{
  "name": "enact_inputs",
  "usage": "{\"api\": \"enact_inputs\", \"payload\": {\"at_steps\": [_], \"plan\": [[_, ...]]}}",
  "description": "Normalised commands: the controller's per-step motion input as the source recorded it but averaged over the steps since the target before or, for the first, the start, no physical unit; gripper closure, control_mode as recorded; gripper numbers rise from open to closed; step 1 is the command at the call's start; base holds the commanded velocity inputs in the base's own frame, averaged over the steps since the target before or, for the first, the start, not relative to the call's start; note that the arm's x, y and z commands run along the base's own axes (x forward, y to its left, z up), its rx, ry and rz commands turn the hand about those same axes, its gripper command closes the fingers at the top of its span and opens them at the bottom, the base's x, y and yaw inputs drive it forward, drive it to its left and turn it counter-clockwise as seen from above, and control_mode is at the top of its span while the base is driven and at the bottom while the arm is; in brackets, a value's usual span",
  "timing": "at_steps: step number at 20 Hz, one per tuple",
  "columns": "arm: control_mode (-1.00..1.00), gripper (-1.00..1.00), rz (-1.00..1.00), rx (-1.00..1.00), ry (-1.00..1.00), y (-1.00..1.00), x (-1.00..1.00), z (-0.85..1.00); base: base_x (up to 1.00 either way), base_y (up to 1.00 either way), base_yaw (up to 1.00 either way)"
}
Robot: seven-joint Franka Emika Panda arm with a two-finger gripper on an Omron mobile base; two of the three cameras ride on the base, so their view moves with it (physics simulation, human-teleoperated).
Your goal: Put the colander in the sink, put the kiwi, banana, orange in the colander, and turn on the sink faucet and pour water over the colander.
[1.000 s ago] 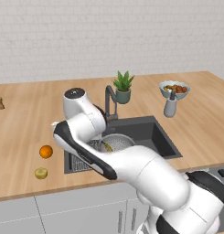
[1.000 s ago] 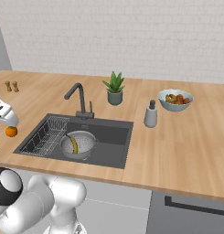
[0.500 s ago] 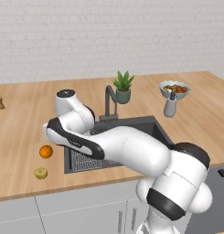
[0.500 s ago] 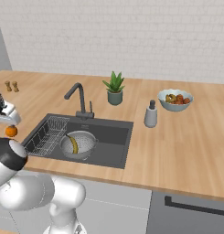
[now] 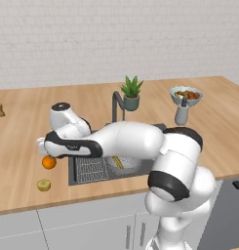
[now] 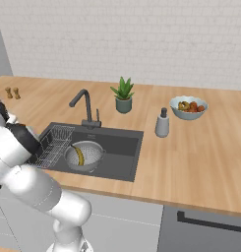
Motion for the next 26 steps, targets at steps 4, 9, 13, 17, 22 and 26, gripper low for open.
{"api": "enact_inputs", "payload": {"at_steps": [4,9,13,17,22,26], "plan": [[-1.0,-1.0,0.04,0.0,0.0,0.25,0.33,-0.31,0.0,0.0,0.0],[-1.0,-1.0,0.02,-0.02,0.0,0.2,0.3,-0.33,0.0,0.0,0.0],[-1.0,-1.0,0.04,0.0,0.0,0.21,0.22,-0.27,0.0,0.0,0.0],[-1.0,-1.0,0.05,0.0,0.0,0.19,0.3,-0.25,0.0,0.0,0.0],[-1.0,-1.0,0.05,0.0,0.0,0.23,0.31,-0.2,0.0,0.0,0.0],[-1.0,-1.0,0.02,0.0,0.0,0.12,0.36,-0.15,0.0,0.0,0.0]]}}
